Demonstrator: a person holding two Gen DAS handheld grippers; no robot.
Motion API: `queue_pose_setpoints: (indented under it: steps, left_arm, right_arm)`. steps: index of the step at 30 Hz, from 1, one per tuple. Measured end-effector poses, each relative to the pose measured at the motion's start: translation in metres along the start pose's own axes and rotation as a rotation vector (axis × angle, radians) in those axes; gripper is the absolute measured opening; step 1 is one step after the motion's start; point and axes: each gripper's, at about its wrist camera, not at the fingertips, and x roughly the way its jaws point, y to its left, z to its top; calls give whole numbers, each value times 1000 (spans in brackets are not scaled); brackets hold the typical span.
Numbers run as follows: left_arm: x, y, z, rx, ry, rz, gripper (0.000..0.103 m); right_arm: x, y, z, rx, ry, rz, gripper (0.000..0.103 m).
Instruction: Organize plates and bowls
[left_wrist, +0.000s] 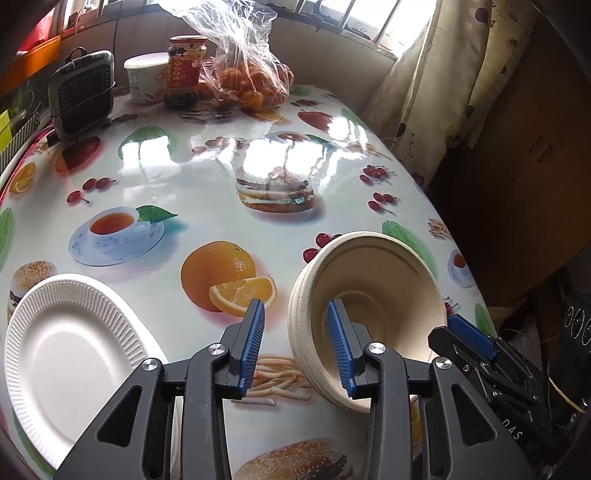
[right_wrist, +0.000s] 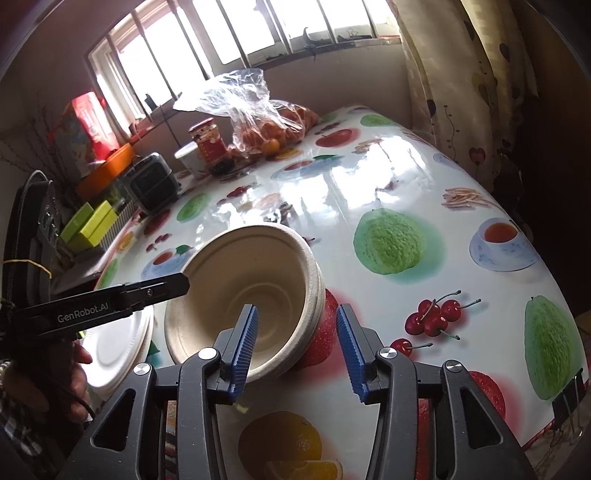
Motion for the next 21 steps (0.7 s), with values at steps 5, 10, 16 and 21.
queue_pose_setpoints:
  steps: [5,10,16,21]
  left_arm:
    - [-8,2,-4,22,-44,53,39]
    - [-12,2,-10,41,-68,70,39]
    - [-19,1,-16,40,-82,46,39]
    - [-19,-1,-18,30,-80,5,39]
  right_arm:
    - [-5,-2,0,5,-10,-1,51]
    - [-5,-2,-3,-4,-4,-15,52]
    - [-7,-1,-5,-17,-10,-17,52]
    - [-5,-1,-6,-8,-5,0,52]
